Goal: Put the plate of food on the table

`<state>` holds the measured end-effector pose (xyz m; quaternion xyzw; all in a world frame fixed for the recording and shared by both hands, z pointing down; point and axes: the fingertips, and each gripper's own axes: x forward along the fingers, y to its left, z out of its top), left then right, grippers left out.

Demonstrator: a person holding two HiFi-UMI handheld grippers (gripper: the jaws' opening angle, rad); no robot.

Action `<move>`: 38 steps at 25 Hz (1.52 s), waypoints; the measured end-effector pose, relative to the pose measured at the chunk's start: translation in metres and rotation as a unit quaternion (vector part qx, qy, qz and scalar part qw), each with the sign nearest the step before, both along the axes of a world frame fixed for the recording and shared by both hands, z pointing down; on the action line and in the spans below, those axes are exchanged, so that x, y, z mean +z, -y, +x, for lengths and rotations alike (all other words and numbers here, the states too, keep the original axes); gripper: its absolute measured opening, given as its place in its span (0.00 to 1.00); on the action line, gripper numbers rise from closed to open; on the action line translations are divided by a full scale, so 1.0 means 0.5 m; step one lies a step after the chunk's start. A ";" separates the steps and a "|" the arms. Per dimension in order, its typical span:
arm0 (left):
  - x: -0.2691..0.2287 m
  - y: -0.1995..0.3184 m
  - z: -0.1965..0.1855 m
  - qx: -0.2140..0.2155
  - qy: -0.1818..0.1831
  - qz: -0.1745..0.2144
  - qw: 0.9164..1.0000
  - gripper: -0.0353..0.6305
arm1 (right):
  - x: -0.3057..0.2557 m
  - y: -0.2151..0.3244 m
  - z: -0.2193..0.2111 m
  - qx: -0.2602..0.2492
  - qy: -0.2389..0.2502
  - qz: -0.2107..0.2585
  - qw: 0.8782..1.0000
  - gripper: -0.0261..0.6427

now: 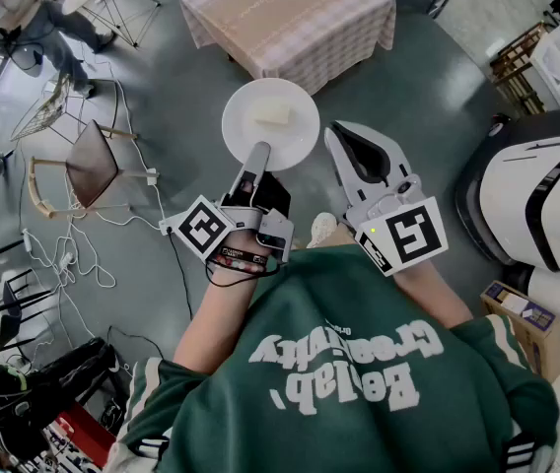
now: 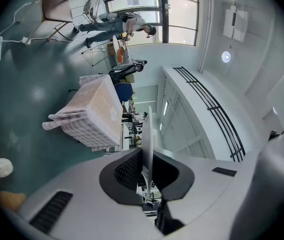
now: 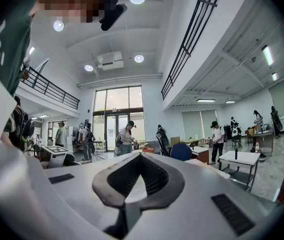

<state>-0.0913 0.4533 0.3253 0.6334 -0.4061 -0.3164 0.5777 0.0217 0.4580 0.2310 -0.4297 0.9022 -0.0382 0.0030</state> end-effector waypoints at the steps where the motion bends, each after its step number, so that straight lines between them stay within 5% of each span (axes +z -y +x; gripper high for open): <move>1: 0.002 0.000 0.005 0.000 0.000 0.000 1.000 0.09 | 0.002 0.001 0.005 0.001 -0.001 0.000 1.000 0.06; 38: 0.033 0.089 0.058 0.002 -0.008 0.014 1.000 0.10 | 0.042 0.080 0.066 0.009 -0.001 0.026 1.000 0.06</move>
